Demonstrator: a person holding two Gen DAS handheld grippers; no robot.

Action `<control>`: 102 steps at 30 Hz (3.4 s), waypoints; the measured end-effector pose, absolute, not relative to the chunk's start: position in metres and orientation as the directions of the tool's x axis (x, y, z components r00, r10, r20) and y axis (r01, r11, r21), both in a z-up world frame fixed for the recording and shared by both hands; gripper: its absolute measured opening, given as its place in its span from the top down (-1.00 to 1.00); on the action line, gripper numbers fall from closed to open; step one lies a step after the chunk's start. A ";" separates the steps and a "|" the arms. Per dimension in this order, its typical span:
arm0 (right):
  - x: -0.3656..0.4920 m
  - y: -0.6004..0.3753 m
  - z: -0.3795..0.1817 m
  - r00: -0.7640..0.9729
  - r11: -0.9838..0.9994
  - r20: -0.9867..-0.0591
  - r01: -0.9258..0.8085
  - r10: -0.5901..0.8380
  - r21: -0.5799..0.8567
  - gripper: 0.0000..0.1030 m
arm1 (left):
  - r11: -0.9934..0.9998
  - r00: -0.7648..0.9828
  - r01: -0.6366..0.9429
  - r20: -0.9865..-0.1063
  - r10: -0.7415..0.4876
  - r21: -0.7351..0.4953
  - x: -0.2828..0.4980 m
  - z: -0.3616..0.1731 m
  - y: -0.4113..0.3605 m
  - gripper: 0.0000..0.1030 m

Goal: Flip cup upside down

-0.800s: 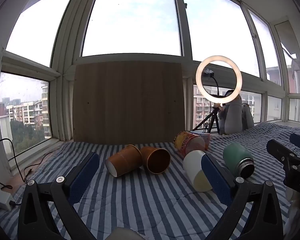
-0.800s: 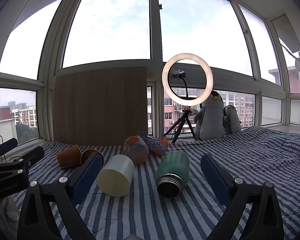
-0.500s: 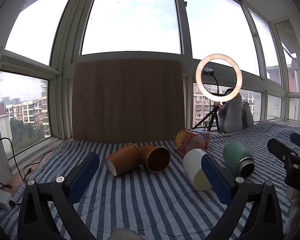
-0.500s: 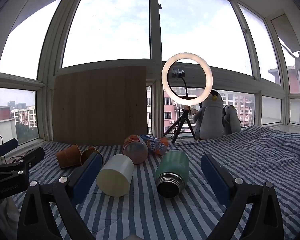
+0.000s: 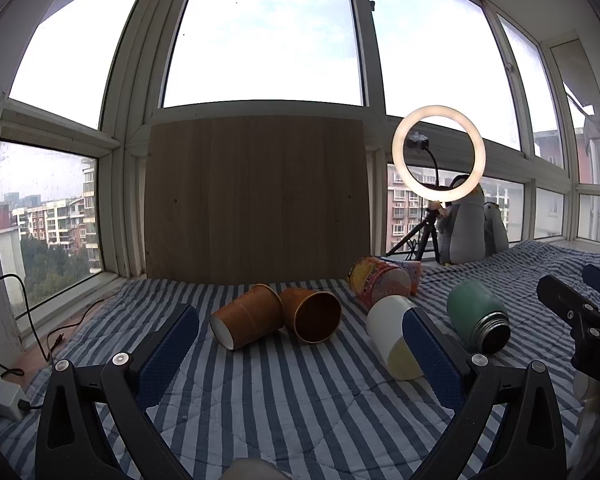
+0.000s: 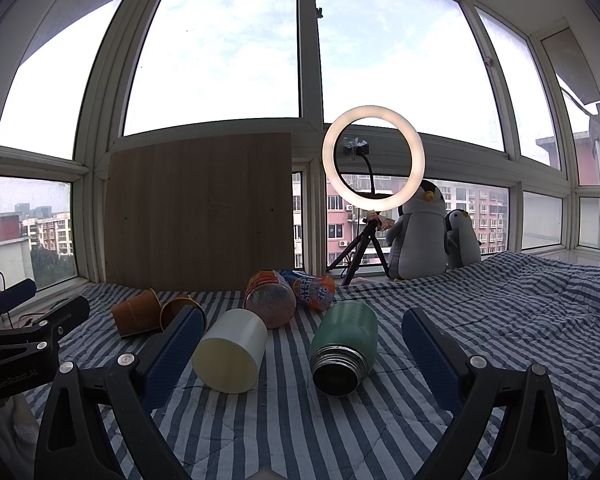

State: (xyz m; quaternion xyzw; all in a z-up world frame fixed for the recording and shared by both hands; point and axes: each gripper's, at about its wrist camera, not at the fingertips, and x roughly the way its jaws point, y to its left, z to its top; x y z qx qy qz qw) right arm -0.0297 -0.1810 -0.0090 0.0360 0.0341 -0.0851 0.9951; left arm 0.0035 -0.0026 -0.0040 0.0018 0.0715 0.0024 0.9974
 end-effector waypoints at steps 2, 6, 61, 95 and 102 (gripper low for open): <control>-0.029 -0.181 -0.009 0.983 0.983 -0.075 0.172 -0.167 0.066 -0.91 | 1.000 0.990 -0.005 -0.143 0.005 0.003 0.003 -0.004 -0.002 -1.00; -0.029 -0.181 -0.009 0.983 0.983 -0.075 0.172 -0.167 0.066 -0.91 | 1.000 0.990 -0.006 -0.141 0.006 0.003 0.002 -0.004 -0.001 -1.00; -0.027 -0.182 -0.010 0.983 0.983 -0.078 0.172 -0.167 0.066 -0.93 | 1.000 0.989 -0.004 -0.147 0.004 0.004 0.004 -0.002 -0.001 -1.00; 0.234 -0.177 0.034 0.784 0.996 -0.621 0.067 -0.016 0.060 -0.97 | 0.995 0.986 -0.046 -0.163 0.030 -0.093 0.008 0.019 0.040 -1.00; 0.286 -0.162 0.019 0.701 0.999 -0.712 0.044 -0.050 -0.027 -0.97 | 0.994 0.982 -0.042 -0.185 0.022 -0.102 0.012 0.018 0.042 -1.00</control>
